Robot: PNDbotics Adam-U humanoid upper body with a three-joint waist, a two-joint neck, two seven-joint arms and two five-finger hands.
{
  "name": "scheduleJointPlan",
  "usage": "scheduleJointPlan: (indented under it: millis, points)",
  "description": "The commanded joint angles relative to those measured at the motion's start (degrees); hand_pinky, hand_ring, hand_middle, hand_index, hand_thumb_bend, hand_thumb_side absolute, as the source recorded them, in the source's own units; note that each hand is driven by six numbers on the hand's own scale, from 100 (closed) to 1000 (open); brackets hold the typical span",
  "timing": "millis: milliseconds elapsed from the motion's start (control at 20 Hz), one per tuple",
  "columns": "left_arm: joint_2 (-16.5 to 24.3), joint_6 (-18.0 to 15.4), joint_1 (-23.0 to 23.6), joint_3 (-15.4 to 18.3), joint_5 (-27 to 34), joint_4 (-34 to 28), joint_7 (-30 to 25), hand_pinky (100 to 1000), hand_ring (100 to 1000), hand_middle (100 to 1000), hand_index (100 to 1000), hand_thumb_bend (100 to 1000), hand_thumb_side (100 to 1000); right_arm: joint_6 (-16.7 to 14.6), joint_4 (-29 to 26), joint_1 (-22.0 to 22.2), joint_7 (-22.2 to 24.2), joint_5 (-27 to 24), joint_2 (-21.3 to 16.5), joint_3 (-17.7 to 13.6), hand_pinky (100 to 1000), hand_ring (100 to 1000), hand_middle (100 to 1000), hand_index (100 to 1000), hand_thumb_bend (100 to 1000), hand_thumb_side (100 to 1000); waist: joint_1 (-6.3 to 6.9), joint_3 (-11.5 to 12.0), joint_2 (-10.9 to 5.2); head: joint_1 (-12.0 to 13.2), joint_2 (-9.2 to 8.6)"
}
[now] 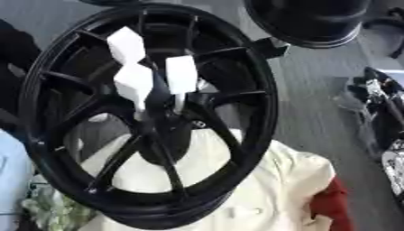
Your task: Pull the pin out of the wheel hub.
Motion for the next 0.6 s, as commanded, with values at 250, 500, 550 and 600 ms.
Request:
scheduleJointPlan:
  millis: [250, 500, 550, 600]
  points:
    - [11.5, 5.6, -6.3, -5.7, -1.3, -8.1, -5.5, 794, 831, 753, 773, 472, 619, 0.0, -1.3, 1.2, -0.6, 0.7, -3.2, -0.8, 928, 756, 696, 839, 100, 498, 1.34, 0.4, -1.53, -0.8, 0.65]
    - [18.5, 9.9, -12.7, -11.0, -1.6, -10.4, -9.9, 795, 831, 753, 780, 473, 641, 0.1, -1.1, 1.7, -0.7, 1.0, -3.6, -0.7, 928, 756, 696, 839, 100, 500, 1.96, 0.6, -1.73, -1.5, 0.71]
    - [19.9, 10.7, -14.0, -12.0, -1.5, -10.4, -10.7, 794, 830, 753, 780, 470, 646, 0.2, -1.1, 1.7, -0.6, 1.0, -3.7, -0.6, 928, 756, 696, 839, 100, 500, 2.05, 0.5, -1.82, -1.7, 0.55]
    - [21.2, 11.4, -15.2, -13.2, -1.3, -10.4, -11.5, 794, 830, 753, 780, 470, 648, 0.2, -1.1, 1.8, -0.5, 1.0, -3.8, -0.6, 928, 756, 696, 839, 100, 499, 2.09, 0.4, -1.89, -2.0, 0.35]
